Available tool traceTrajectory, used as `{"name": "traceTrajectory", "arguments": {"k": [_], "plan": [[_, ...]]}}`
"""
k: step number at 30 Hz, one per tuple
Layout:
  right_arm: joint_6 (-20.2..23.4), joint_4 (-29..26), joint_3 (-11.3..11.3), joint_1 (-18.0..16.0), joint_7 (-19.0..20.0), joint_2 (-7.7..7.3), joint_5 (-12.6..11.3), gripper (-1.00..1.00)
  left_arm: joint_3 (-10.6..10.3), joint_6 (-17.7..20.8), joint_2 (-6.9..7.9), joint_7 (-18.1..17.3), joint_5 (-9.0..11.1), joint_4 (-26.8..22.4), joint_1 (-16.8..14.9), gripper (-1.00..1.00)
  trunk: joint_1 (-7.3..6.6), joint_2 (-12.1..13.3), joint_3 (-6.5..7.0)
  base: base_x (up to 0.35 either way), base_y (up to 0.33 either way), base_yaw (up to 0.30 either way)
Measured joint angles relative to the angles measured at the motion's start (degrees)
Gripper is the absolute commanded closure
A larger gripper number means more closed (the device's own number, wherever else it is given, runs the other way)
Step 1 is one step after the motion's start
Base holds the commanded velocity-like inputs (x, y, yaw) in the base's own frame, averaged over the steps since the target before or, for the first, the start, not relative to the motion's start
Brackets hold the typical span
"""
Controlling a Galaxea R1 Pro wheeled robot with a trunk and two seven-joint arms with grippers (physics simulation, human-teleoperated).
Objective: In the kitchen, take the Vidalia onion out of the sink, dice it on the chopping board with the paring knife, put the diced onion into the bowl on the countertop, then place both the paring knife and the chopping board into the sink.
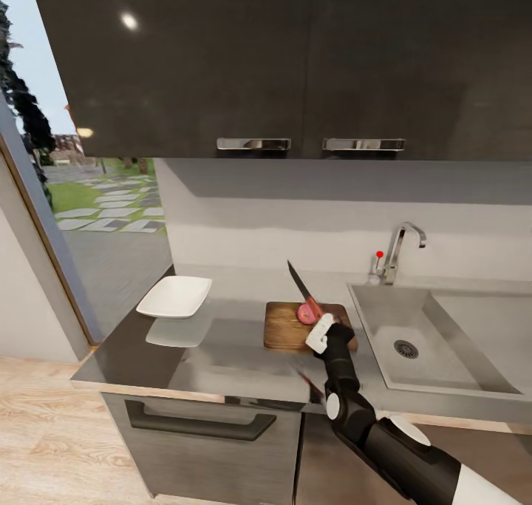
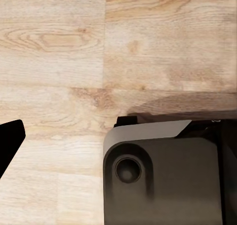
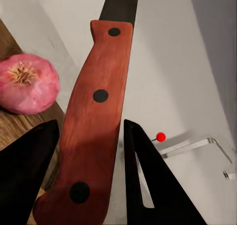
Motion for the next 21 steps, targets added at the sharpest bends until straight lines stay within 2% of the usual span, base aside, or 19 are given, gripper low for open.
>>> {"name": "traceTrajectory", "arguments": {"k": [2, 13, 18, 21], "plan": [[-0.1, -0.6, -0.6, 0.0, 0.0, 0.64, 0.0, 1.0, 0.1, 0.0, -0.04, 0.0, 0.0, 0.0, 0.0, -1.0, 0.0, 0.0, 0.0, 0.0, 0.0, 0.0], [-1.2, -1.5, 3.0, 0.1, -0.6, 4.19, 0.9, 1.0, 0.2, 0.0, -0.09, 0.0, 0.0, 0.0, 0.0, -1.0, 0.0, 0.0, 0.0, 0.0, -0.011, 0.0], [-1.2, -1.5, 4.6, 0.1, -0.6, 5.81, 0.9, 1.0, 0.2, 0.0, -0.15, 0.0, 0.0, 0.0, 0.0, -1.0, 0.0, 0.0, 0.0, 0.0, -0.154, 0.0], [-1.2, -1.5, 5.6, 0.1, -0.7, 5.9, 0.9, 1.0, 0.2, 0.0, -0.16, 0.0, 0.0, 0.0, 0.0, -1.0, 0.0, 0.0, 0.0, 0.0, -0.2, 0.0]]}}
